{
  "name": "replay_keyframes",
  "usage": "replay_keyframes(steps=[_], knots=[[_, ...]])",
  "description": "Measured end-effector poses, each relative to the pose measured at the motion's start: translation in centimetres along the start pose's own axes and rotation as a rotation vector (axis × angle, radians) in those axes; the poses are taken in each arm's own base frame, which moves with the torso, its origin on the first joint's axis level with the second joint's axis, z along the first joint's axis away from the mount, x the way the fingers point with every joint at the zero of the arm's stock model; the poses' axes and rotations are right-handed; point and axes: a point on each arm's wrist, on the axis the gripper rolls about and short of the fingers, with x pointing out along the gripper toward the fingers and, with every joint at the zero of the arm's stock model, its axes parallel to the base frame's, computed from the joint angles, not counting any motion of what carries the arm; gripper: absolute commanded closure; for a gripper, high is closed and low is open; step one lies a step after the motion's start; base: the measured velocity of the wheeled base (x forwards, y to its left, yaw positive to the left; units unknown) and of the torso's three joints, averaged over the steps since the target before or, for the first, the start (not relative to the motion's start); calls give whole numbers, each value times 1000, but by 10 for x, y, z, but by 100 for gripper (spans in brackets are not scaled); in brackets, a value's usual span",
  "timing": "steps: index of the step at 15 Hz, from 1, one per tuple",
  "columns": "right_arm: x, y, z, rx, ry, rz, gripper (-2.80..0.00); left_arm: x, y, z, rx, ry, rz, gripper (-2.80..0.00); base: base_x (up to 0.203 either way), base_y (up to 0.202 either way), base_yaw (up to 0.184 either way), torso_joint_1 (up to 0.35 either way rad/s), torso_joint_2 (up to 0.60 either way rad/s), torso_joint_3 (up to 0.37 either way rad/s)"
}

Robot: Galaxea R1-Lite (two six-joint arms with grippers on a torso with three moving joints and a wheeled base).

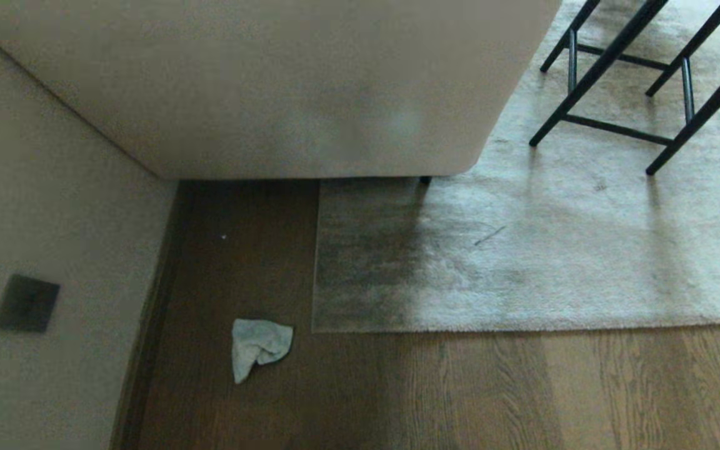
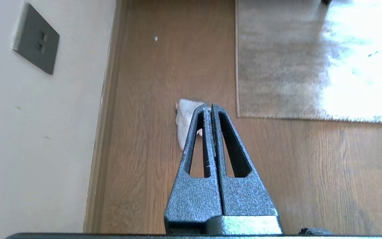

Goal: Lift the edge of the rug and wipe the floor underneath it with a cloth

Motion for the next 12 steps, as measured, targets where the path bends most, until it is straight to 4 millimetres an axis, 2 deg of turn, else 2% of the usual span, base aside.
replay_keyframes(steps=[12], knots=[[0,0,0,0,0,0,0,0,0,0,-1,-1,0,0,0,0,0,2,0,202]])
